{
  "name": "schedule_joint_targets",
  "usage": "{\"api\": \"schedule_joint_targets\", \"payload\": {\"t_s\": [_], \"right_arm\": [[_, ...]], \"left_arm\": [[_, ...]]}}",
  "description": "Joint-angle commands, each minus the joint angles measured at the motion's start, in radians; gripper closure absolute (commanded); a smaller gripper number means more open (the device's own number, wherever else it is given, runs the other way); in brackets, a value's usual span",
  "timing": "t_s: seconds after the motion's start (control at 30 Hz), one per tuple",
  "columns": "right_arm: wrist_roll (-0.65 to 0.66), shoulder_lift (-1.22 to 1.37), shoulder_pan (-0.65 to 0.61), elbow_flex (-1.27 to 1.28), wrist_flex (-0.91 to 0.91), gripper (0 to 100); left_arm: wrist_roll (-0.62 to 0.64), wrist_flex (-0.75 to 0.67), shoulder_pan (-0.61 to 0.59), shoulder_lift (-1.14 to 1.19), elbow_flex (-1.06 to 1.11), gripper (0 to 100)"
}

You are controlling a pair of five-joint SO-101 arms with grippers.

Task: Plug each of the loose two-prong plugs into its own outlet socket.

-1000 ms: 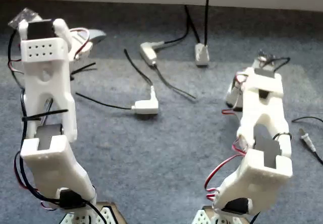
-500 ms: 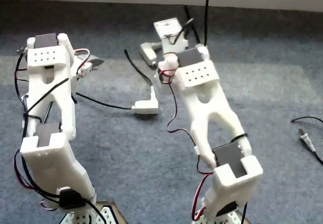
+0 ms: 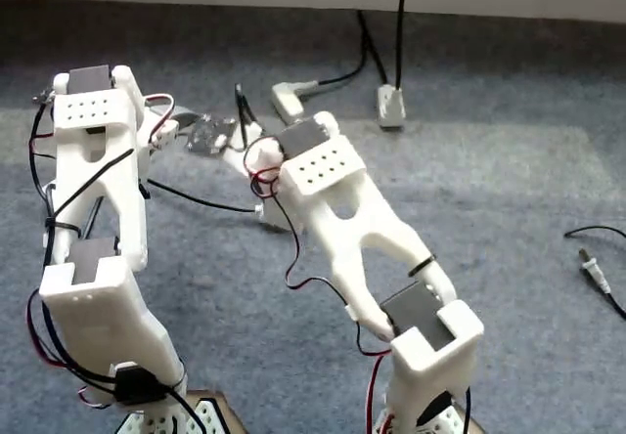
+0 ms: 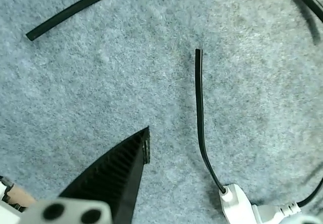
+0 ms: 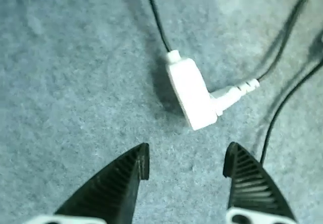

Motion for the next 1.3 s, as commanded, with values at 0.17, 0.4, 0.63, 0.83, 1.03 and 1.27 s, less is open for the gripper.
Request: {"api": "schedule_joint_targets", "payload": {"t_s": [0.17,0.4,0.63,0.83,1.03,1.27], "right_arm": [[0.092,0.117,-0.062,-0.007,-0.104,75.7],[0.092,0.211,-0.059,-0.007,-0.199,75.7],[0.092,0.213,-0.068,-0.056,-0.254,75.7],[0.094,0.214,-0.071,-0.097,-0.254,75.7],[0.137,0.274,-0.065,-0.036,-0.251,79.3],[0.135,0.360,-0.002,-0.019,-0.199,99.3]], "left_arm": [[0.011,-0.006,0.001,-0.004,-0.001,46],[0.011,-0.008,0.001,-0.004,-0.001,46],[0.011,-0.009,0.002,-0.004,-0.001,46],[0.011,-0.009,0.002,-0.004,-0.001,46],[0.011,-0.009,0.004,-0.004,-0.001,46],[0.011,-0.009,0.004,-0.002,0.001,46]]}}
